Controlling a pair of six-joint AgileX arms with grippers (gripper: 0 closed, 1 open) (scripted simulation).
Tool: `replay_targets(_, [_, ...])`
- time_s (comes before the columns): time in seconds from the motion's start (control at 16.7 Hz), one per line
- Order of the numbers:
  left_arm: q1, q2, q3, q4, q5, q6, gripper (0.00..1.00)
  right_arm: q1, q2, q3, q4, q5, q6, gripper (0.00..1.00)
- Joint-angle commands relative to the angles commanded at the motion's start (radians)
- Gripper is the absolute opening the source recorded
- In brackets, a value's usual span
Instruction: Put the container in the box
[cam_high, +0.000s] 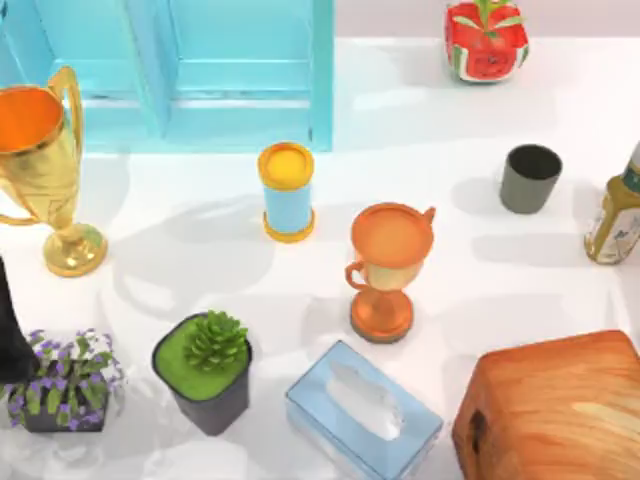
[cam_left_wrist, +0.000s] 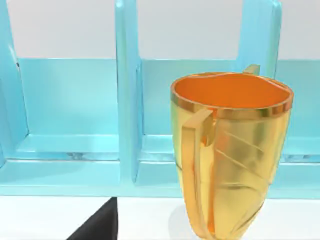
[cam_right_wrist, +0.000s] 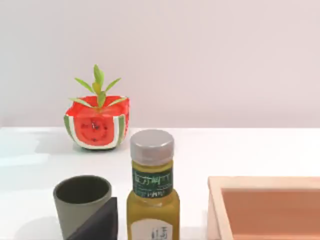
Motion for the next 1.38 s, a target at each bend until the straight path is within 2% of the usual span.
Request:
replay_targets(0.3, [0.000, 0.000, 0.000, 0.000, 0.000, 0.000, 1.00, -0.011, 0.055, 0.058, -0.049, 0.001, 0.008, 1.00])
replay_targets(0.54, [0.000, 0.000, 0.000, 0.000, 0.000, 0.000, 1.00, -0.049, 0.269, 0.284, -0.217, 0.006, 0.035, 1.00])
replay_targets(0.96, [0.000, 0.000, 0.000, 0.000, 0.000, 0.000, 1.00, -0.102, 0.947, 0.996, -0.663, 0.025, 0.094, 1.00])
replay_targets(1.38, [0.000, 0.000, 0.000, 0.000, 0.000, 0.000, 1.00, -0.058, 1.654, 1.664, -1.098, 0.039, 0.142, 1.00])
